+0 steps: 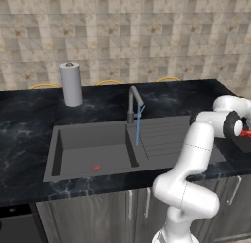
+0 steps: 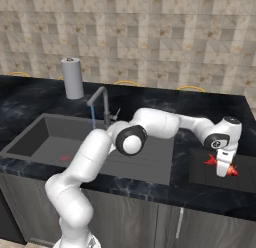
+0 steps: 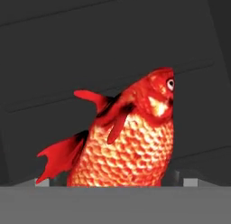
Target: Take the fish out of the fridge, briefly rinse it in the sink, and place it on the tray next to the sink.
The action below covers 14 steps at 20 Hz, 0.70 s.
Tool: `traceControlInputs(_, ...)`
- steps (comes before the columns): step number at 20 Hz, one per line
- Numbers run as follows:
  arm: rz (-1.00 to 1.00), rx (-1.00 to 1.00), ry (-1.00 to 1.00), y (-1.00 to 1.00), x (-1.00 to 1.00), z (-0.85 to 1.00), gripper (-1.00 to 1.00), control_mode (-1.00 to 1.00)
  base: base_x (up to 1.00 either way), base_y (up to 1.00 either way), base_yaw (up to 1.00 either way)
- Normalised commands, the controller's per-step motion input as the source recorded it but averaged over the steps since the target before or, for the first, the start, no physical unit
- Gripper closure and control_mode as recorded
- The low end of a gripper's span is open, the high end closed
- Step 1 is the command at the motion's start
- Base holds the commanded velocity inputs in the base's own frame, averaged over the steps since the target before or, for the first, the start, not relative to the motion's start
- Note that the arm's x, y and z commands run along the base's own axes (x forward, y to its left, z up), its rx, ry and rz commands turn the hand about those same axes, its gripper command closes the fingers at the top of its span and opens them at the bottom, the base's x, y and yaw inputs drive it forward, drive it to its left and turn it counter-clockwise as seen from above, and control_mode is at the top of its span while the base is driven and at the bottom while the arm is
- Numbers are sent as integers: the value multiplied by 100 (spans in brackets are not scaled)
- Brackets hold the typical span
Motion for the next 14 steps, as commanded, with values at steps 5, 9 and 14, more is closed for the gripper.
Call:
traceControlInputs(5, 0, -2, -17, 3, -8, 69, -100, -100, 0, 0, 0)
traceControlInputs(9, 0, -7, -10, 6, 8, 36, -100, -100, 0, 0, 0)
traceControlInputs(14, 0, -9, -21, 41, -43, 52, -100, -100, 0, 0, 0)
